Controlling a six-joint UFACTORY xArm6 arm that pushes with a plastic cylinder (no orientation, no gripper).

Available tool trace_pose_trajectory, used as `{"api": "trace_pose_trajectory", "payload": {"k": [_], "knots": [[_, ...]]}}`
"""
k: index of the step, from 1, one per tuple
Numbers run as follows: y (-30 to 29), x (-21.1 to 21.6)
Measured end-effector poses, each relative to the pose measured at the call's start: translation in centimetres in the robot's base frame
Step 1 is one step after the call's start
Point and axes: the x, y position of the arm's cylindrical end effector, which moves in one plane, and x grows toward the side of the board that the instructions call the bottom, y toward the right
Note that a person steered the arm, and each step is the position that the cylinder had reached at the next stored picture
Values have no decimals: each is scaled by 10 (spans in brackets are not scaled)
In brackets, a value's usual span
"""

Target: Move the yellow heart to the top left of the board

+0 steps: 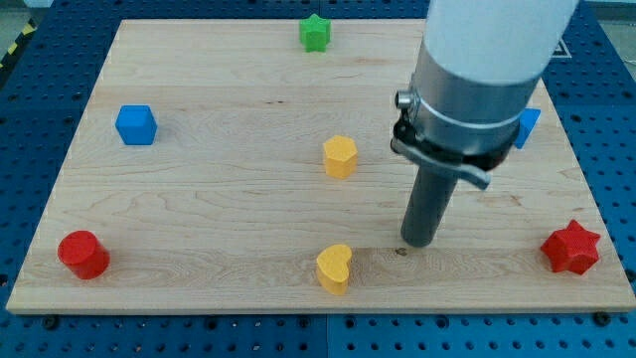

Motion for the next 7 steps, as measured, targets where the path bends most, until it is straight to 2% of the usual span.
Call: {"api": "trace_pose_trajectory", "payload": {"k": [2,3,5,7], "knots": [[-49,42],[-51,44],[-104,44],[-128,44]]}}
